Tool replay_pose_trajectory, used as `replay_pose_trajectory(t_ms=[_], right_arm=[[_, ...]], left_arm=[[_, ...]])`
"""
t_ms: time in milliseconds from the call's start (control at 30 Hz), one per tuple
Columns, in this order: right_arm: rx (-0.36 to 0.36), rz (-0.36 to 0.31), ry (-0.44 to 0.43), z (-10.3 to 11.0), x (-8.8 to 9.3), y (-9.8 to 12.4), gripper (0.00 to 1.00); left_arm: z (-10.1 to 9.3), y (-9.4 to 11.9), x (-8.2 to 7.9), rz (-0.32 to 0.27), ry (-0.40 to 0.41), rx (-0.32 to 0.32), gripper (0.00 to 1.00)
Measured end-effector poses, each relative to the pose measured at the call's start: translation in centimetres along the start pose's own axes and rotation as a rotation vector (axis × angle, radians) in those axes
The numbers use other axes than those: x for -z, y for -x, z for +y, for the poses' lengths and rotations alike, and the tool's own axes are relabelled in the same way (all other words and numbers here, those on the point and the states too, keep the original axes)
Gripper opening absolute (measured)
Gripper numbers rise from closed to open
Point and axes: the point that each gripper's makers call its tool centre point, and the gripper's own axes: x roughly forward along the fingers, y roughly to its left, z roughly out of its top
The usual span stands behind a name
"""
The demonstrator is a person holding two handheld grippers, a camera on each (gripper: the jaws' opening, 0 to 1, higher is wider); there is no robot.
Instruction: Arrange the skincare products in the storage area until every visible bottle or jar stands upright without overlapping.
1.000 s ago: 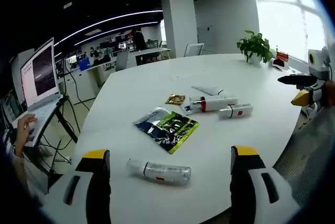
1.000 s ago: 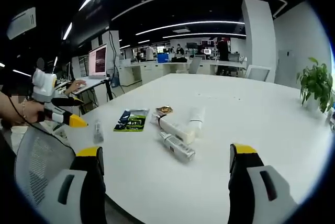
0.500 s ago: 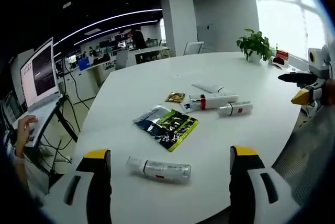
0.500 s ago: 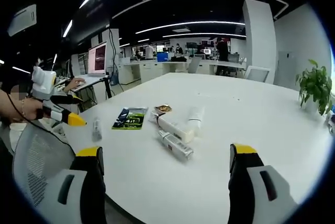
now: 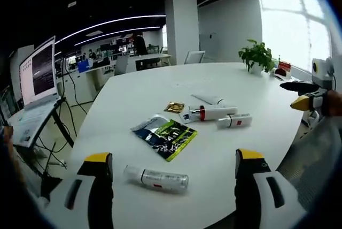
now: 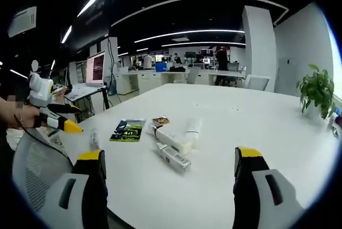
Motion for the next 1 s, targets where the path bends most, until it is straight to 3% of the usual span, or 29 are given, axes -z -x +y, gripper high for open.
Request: replay_pose_trajectory(t_ms=[1000], right_arm=[[-0.03, 0.09, 0.003, 0.4, 1.2, -0.8, 0.97]], left_arm=[[-0.8, -0.2, 0.3, 0.026, -0.034, 0.039, 0.86]])
